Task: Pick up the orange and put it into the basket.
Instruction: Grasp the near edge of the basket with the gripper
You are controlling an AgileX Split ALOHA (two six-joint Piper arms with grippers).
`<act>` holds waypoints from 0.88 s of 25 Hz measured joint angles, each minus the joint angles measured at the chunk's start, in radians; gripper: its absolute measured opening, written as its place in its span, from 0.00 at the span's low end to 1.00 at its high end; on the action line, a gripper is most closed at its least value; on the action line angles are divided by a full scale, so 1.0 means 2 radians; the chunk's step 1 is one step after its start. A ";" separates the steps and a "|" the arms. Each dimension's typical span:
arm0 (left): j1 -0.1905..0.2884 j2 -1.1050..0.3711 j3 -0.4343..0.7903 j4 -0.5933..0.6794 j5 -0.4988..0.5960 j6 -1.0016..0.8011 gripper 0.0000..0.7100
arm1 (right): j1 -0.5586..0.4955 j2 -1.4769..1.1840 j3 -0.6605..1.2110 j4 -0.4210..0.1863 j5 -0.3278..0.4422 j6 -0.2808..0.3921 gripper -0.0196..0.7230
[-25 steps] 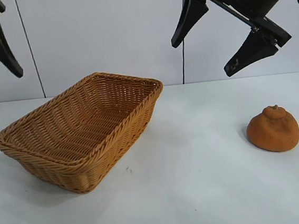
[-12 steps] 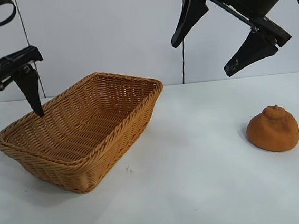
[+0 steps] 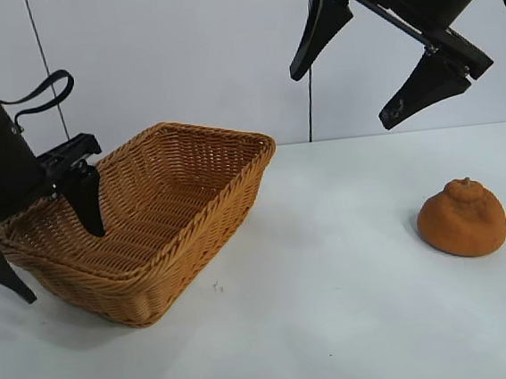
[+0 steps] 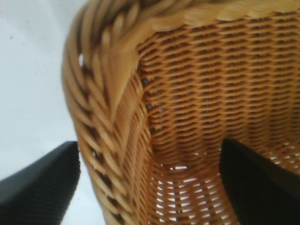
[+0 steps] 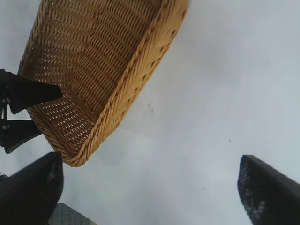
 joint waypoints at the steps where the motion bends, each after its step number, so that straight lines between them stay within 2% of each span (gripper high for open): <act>1: 0.000 0.008 0.000 0.000 -0.002 0.000 0.82 | 0.000 0.000 0.000 0.000 0.000 0.000 0.96; 5: 0.000 0.017 0.000 0.000 -0.014 -0.001 0.82 | 0.000 0.000 0.000 0.000 0.000 0.002 0.96; 8: 0.000 0.017 0.000 0.000 -0.017 -0.001 0.75 | 0.000 0.000 0.000 0.000 0.001 0.002 0.96; 10: 0.000 0.017 0.000 0.000 -0.018 -0.001 0.61 | 0.000 0.000 0.000 0.000 0.001 0.002 0.96; 14: 0.000 0.017 0.000 -0.001 -0.018 -0.002 0.20 | 0.000 0.000 0.000 0.001 0.001 0.002 0.96; 15: 0.000 0.017 0.000 -0.005 -0.021 -0.007 0.14 | 0.000 0.000 0.000 0.001 0.001 0.002 0.96; 22: 0.010 0.018 -0.025 -0.052 -0.009 0.047 0.12 | 0.000 0.000 0.000 0.001 0.001 0.002 0.96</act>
